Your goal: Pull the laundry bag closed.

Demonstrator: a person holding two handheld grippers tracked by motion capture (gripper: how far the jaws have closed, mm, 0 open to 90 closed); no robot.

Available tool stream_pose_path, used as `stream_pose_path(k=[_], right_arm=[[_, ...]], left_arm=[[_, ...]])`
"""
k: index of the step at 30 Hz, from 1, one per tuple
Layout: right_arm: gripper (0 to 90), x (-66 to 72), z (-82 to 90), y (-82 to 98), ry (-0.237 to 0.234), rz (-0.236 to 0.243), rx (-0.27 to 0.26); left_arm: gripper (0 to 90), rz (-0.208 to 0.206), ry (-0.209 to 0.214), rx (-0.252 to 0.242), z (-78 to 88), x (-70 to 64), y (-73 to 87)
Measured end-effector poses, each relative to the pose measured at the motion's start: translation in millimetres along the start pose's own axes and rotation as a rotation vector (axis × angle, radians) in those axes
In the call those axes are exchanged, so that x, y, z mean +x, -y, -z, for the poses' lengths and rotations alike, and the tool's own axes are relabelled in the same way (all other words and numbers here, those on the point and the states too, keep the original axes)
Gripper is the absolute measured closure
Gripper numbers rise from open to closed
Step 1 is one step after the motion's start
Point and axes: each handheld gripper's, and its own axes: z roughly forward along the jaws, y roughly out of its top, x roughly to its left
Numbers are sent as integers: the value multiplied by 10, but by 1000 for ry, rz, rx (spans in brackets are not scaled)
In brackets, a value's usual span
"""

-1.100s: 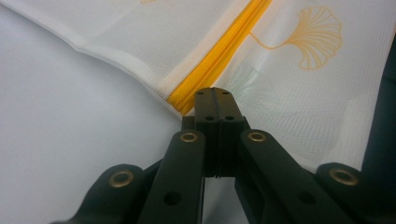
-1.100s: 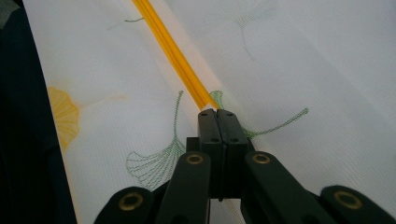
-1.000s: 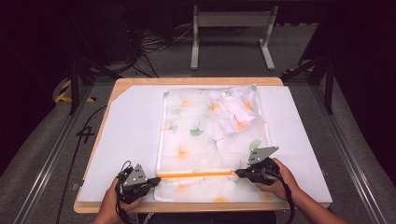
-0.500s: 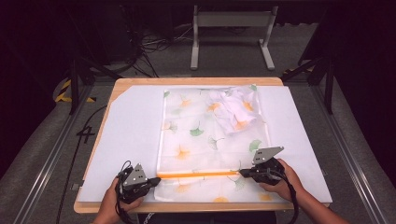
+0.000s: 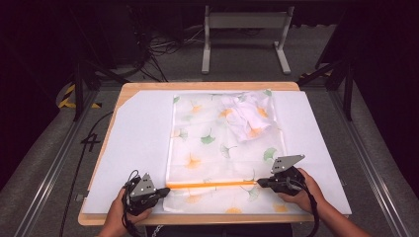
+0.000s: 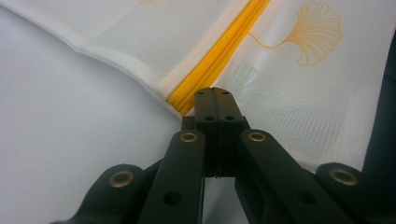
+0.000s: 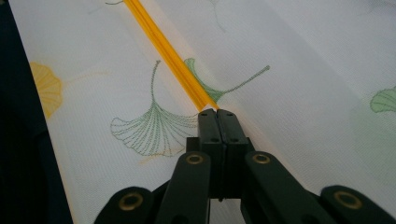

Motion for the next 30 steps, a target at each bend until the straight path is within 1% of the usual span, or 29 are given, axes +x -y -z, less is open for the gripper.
stream_pose_path(k=[6,9,13,25,30], right_arm=[[900,-19,28,30,4,-6,2],[900,-31,43,48,5,-10,-1],[900,-28,53,57,9,-5,0],[900,-77,121,131,32,-22,1],[900,-80,143,150,33,-24,0]], left_arm=[[900,4,4,-3,0,4,3],[900,-1,2,-1,0,2,1],[900,-1,2,1,0,3,0],[900,0,3,0,0,3,0],[900,0,4,0,0,5,0]])
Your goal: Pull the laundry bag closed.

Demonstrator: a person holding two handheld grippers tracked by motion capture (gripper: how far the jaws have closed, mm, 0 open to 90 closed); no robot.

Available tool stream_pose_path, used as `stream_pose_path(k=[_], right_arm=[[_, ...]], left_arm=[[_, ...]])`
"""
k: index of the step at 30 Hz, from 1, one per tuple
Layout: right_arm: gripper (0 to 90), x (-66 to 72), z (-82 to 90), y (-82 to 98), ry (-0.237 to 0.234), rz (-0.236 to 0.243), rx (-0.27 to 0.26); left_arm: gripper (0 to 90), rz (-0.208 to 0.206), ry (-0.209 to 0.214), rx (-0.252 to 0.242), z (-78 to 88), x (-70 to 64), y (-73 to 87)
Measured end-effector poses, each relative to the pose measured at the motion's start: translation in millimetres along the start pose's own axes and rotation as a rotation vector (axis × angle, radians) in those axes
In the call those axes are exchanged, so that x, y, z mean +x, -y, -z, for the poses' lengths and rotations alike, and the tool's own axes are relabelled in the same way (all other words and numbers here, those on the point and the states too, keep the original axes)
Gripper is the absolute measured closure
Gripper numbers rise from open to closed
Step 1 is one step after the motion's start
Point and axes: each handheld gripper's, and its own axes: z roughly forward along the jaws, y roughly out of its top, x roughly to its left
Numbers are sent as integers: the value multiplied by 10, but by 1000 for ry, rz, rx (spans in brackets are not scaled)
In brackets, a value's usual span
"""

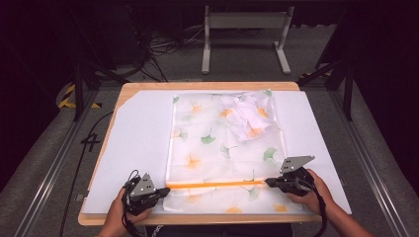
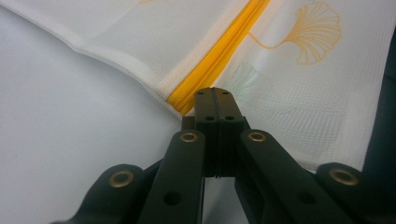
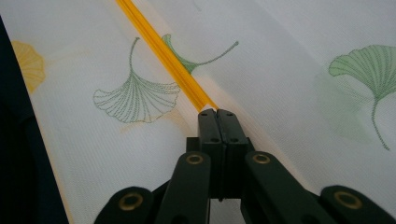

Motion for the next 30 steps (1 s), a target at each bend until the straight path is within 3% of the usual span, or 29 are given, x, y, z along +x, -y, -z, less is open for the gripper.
stream_pose_path(k=[30], right_arm=[[900,-93,146,126,29,-21,-12]], left_arm=[[900,0,2,-2,0,2,3]])
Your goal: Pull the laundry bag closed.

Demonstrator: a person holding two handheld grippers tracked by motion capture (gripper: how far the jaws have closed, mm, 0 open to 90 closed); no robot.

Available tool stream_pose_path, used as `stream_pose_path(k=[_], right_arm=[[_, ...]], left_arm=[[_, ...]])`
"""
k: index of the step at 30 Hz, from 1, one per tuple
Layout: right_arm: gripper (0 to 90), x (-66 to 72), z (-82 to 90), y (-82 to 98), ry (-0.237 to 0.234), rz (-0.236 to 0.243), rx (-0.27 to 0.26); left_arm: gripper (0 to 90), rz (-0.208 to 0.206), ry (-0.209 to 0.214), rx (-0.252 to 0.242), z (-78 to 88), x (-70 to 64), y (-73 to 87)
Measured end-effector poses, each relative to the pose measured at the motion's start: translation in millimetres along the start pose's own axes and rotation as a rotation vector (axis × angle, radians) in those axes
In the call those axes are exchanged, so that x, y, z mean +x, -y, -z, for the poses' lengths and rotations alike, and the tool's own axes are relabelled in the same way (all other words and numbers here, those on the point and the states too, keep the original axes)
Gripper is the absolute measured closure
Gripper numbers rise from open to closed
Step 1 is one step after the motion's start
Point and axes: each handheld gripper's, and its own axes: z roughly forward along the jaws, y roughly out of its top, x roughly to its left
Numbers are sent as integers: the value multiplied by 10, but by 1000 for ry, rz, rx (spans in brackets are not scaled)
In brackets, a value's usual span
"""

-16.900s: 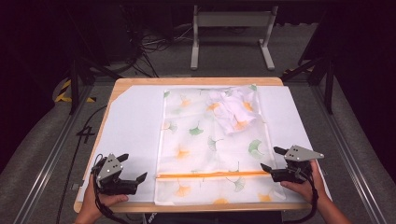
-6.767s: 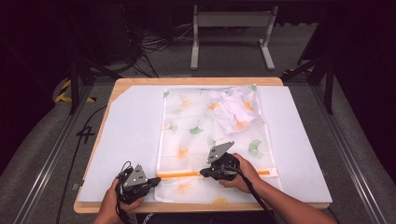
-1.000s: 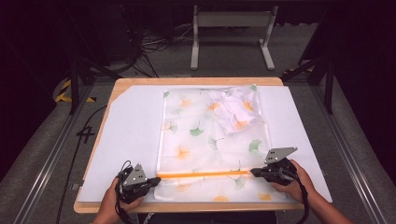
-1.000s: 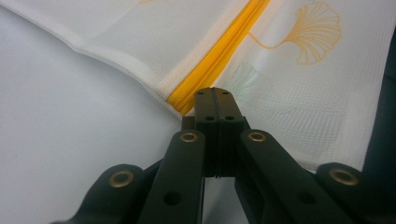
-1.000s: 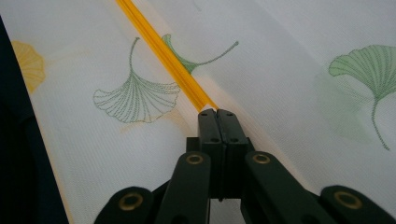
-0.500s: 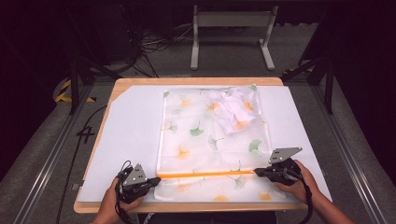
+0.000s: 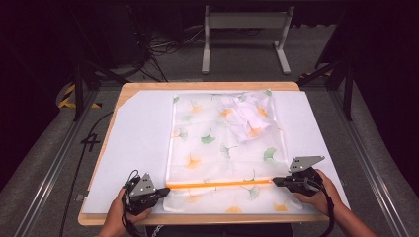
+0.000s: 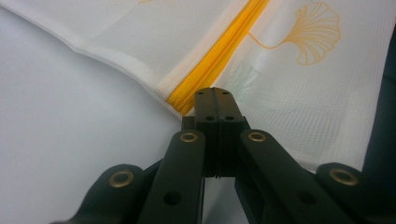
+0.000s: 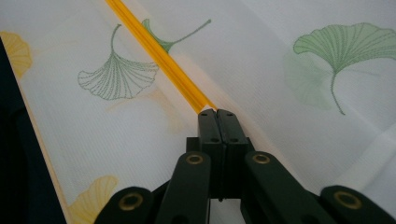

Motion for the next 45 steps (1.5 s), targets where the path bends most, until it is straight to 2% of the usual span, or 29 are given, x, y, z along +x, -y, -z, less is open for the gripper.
stream_pose_path(k=[25,39,45], right_arm=[[900,-103,186,123,37,-40,-17],[900,-189,288,211,75,-65,-12],[900,-194,287,230,70,-68,-14]], left_arm=[[900,6,4,-1,-1,3,0],[900,6,3,-1,-1,4,1],[900,5,2,-1,-1,2,0]])
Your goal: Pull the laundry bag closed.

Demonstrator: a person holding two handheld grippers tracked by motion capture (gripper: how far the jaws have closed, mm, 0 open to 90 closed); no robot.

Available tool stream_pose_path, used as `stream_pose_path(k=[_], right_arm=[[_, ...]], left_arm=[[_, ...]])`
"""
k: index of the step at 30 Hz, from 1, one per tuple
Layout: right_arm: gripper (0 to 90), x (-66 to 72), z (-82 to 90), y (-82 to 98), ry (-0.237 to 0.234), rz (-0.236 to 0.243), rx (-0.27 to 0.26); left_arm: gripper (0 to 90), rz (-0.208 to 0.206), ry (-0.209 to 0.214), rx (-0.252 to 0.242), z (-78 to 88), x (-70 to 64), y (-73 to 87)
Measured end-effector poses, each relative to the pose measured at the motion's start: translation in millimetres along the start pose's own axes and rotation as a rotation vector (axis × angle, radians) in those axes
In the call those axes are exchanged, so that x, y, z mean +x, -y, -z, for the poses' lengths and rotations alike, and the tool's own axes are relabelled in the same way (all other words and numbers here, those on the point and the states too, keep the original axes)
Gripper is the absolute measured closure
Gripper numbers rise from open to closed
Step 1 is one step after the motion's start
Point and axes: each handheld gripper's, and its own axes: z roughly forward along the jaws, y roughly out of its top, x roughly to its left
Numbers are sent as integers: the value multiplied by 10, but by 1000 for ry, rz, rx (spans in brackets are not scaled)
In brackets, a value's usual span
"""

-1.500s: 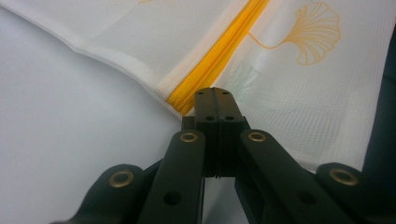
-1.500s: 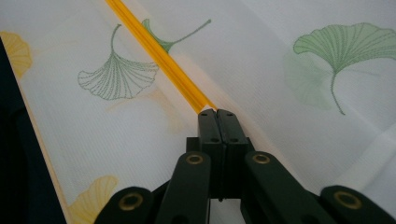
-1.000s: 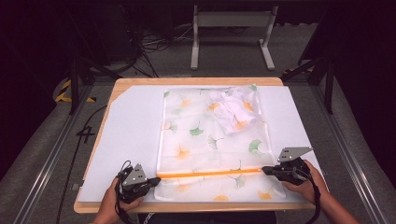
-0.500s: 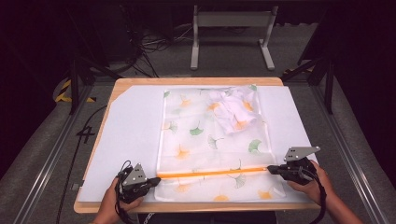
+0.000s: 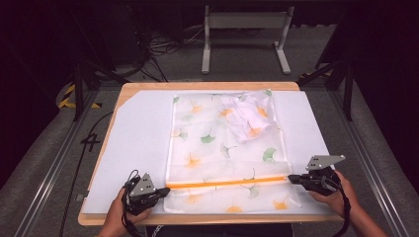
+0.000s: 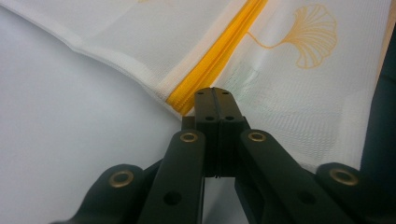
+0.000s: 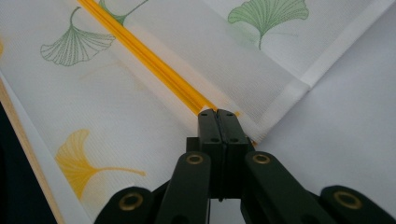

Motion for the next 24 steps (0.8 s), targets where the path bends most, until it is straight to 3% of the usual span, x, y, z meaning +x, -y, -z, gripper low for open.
stream_pose_path(k=[6,13,16,24], right_arm=[[900,-1,-10,1,3,-1,2],[900,-8,-12,12,-7,0,-2],[900,-15,0,14,-14,-6,-8],[900,49,50,-20,14,34,-19]], left_arm=[[900,1,1,-1,1,0,3],[900,-35,-15,13,4,-21,-15],[900,-32,-15,11,5,-20,-15],[900,-46,-16,20,6,-24,-35]])
